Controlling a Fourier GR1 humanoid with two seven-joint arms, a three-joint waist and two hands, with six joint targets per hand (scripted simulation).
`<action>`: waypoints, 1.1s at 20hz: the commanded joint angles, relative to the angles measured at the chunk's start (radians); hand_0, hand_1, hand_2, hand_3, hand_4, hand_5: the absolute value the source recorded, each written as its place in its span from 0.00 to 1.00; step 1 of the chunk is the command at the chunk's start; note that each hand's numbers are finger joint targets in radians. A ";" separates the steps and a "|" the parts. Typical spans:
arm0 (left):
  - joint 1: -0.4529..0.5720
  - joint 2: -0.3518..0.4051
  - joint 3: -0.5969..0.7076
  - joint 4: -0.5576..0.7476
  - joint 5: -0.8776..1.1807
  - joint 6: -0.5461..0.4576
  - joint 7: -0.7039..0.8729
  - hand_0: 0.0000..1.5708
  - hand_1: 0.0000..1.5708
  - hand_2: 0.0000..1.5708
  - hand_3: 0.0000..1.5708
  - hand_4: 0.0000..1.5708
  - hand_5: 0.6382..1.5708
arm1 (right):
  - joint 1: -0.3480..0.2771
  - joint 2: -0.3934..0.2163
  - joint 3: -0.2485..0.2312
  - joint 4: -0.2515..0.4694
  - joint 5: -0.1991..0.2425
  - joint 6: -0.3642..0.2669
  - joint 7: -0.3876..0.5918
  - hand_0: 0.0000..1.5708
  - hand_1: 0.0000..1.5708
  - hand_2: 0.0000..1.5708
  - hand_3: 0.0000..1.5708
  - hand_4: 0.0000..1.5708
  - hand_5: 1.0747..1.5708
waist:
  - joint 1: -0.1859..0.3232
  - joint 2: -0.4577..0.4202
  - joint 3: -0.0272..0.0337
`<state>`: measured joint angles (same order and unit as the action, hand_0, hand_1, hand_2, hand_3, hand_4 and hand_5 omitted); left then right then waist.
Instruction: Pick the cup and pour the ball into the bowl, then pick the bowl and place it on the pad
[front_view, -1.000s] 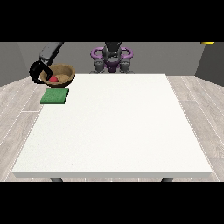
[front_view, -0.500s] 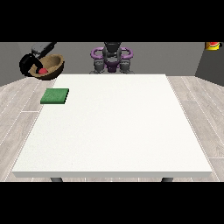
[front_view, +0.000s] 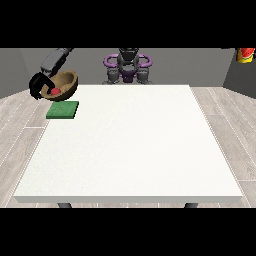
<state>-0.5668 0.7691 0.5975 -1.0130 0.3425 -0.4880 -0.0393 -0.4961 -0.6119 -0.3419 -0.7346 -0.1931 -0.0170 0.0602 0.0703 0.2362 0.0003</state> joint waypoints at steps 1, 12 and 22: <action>0.021 -0.018 -0.021 -0.003 -0.024 0.027 -0.045 0.00 0.00 0.00 0.00 0.77 0.98 | -0.032 0.037 0.006 0.033 0.000 -0.008 0.004 1.00 1.00 1.00 0.37 0.64 1.00 | -0.004 -0.004 -0.0001; -0.023 0.054 0.003 0.023 0.026 0.020 -0.017 0.00 0.00 0.00 0.00 0.76 0.99 | -0.087 -0.075 -0.073 0.126 -0.010 -0.075 -0.010 0.99 0.99 0.96 0.59 0.00 0.97 | -0.029 0.041 -0.0001; 0.021 0.062 -0.012 0.048 0.022 0.016 -0.039 0.00 0.00 0.00 0.00 0.76 0.99 | -0.119 0.041 -0.064 0.165 -0.021 -0.139 -0.061 0.91 0.91 0.88 0.43 0.00 0.93 | 0.002 0.018 0.0001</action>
<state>-0.5450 0.8354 0.6033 -0.9677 0.3673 -0.4933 -0.1018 -0.5917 -0.5927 -0.4269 -0.5852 -0.2271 -0.1352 -0.0185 0.0728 0.2763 0.0003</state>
